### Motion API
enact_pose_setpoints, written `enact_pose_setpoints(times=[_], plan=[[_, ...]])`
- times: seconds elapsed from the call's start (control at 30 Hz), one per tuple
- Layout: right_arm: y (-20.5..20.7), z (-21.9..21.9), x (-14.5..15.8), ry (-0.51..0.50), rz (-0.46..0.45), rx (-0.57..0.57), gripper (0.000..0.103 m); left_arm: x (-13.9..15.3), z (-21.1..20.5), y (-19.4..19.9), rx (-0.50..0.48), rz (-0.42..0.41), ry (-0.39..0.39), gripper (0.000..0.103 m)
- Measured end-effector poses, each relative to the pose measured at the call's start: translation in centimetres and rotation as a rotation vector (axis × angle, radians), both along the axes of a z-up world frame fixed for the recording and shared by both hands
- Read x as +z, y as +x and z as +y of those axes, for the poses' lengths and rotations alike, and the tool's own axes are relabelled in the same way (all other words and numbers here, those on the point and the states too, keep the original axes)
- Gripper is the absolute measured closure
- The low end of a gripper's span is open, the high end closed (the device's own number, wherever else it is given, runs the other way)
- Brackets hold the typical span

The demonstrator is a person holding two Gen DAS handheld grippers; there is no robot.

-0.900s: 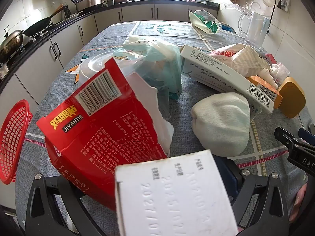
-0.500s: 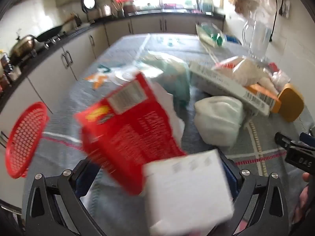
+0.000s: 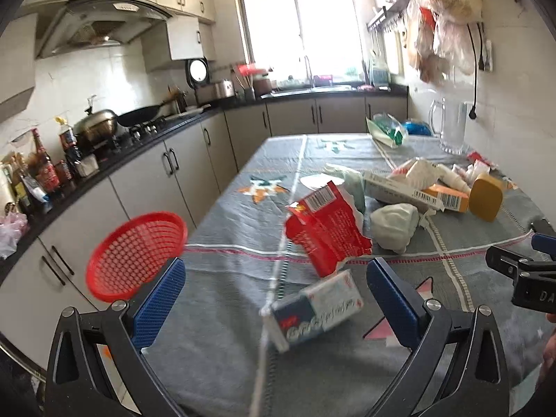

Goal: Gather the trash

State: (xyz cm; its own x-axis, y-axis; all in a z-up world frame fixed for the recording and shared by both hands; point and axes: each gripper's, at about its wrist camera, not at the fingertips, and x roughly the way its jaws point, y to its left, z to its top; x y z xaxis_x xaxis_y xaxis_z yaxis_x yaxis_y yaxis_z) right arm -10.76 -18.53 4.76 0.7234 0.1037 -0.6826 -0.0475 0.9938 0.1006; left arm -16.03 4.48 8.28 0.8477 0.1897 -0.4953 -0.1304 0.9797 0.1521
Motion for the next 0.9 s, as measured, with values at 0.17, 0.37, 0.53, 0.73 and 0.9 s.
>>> enact_pose_setpoints(times=[0.17, 0.37, 0.53, 0.73, 0.9], plan=[[-2.0, 1.4, 1.4, -0.009, -0.036, 0.045, 0.0, 0.6, 1.0, -1.2, 0.008, -0.022, -0.023, 0.0], [-2.1, 1.3, 1.2, -0.005, -0.038, 0.045, 0.0, -0.1, 0.6, -0.7, 0.016, -0.003, -0.052, 0.0], [-2.2, 1.1, 1.1, 0.004, -0.028, 0.042, 0.0, -0.3, 0.2, -0.8, 0.01, 0.003, -0.043, 0.0], [-2.8, 2.0, 1.3, -0.02, -0.037, 0.056, 0.0, -0.3, 0.8, -1.0, 0.016, -0.004, -0.055, 0.0], [-3.5, 2.7, 1.6, -0.026, -0.051, 0.079, 0.0, -0.3, 1.2, -1.4, 0.025, -0.013, -0.058, 0.0]])
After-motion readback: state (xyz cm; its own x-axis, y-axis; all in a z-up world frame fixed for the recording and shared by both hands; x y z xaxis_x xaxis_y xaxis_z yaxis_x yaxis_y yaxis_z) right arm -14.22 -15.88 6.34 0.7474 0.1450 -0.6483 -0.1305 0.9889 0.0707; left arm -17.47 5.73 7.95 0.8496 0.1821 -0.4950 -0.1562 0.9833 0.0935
